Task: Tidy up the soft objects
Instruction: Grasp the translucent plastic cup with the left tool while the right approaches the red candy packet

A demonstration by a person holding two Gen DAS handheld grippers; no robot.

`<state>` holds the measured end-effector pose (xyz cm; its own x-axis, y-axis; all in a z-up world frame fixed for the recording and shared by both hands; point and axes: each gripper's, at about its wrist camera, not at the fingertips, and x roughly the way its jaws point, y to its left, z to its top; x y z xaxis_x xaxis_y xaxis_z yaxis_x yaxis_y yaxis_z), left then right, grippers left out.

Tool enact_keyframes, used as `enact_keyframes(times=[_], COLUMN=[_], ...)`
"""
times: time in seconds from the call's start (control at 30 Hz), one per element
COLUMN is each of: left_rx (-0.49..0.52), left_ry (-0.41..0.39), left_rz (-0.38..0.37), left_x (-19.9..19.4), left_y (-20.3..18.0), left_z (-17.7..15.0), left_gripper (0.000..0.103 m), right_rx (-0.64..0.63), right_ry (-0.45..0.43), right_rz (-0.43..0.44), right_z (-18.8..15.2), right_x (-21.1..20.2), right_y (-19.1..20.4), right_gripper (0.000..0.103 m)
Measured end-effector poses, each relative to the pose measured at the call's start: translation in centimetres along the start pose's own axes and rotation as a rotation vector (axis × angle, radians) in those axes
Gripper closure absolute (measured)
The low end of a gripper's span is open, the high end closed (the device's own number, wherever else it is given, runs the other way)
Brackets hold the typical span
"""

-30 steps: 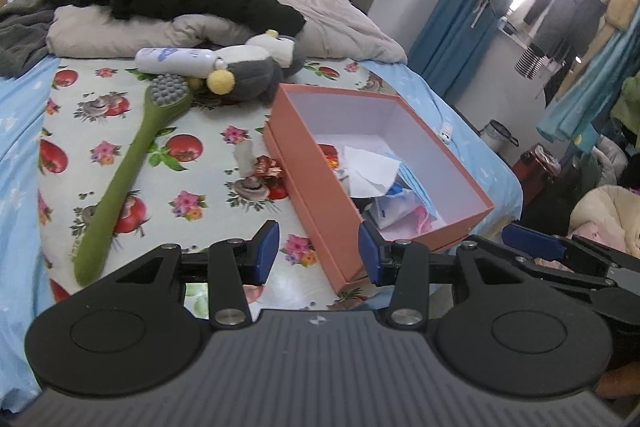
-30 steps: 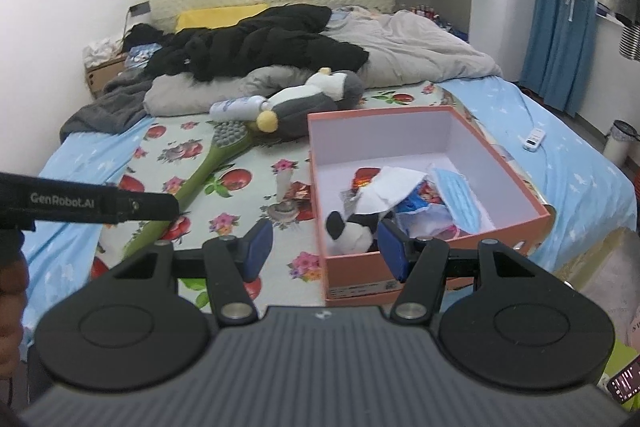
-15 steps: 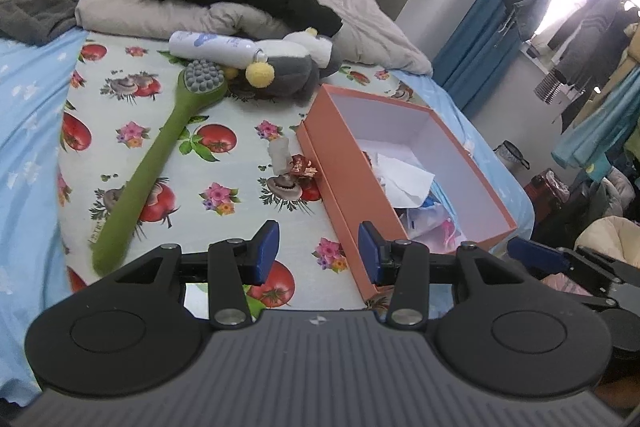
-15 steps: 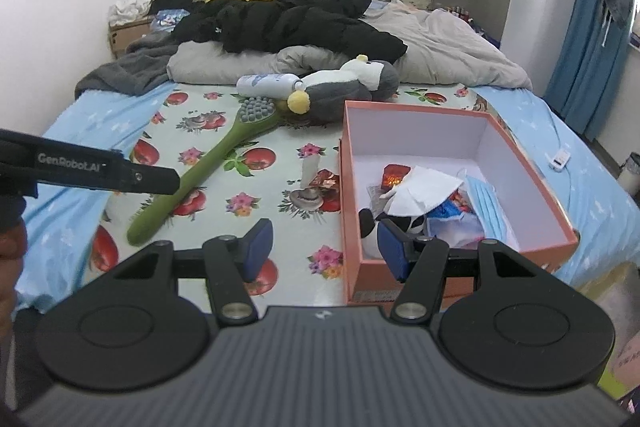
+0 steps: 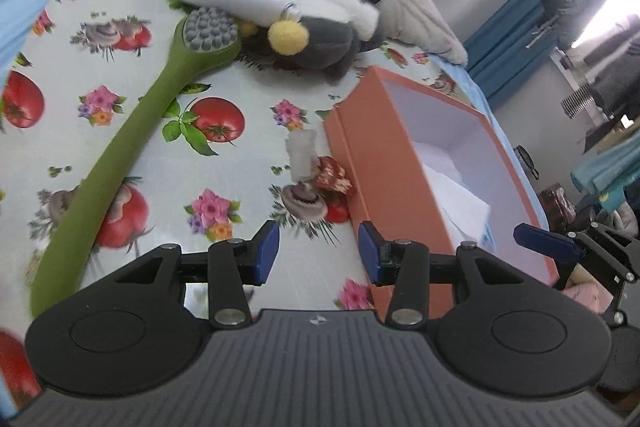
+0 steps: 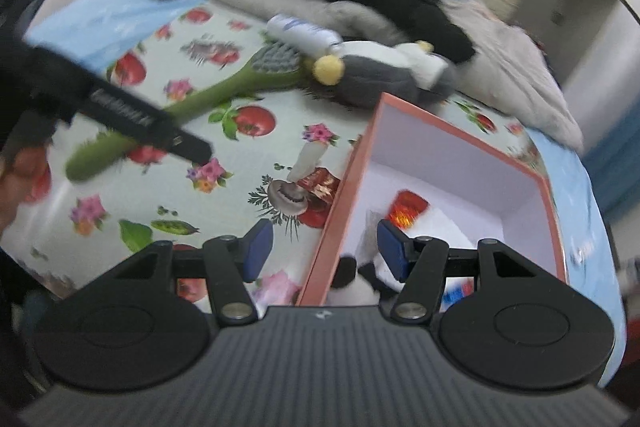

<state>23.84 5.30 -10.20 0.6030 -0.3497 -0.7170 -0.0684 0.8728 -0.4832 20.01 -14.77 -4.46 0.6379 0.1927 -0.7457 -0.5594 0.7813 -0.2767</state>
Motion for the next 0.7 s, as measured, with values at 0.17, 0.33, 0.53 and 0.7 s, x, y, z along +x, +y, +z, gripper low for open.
enact_keyframes(times=[0.17, 0.33, 0.53, 0.7], left_rx=[-0.050, -0.096, -0.094, -0.104], left_ry=[0.033, 0.065, 0.094, 0.133], left_rz=[-0.024, -0.059, -0.085, -0.113], left_x=[5.0, 9.6, 13.9, 17.2], left_y=[2.0, 3.4, 4.1, 4.6], left_z=[2.7, 4.9, 6.7, 7.5], left_gripper=[0.053, 0.054, 0.054, 0.054], right_rx=[-0.229, -0.443, -0.651, -0.764], right_ry=[0.041, 0.087, 0.147, 0.173], right_rz=[0.038, 0.059, 0.087, 0.076], right_z=[2.0, 2.9, 2.8, 2.9], right_x=[4.9, 9.7, 14.1, 16.4], right_y=[1.1, 2.1, 3.1, 4.0], right_gripper=[0.044, 0.044, 0.048, 0.048])
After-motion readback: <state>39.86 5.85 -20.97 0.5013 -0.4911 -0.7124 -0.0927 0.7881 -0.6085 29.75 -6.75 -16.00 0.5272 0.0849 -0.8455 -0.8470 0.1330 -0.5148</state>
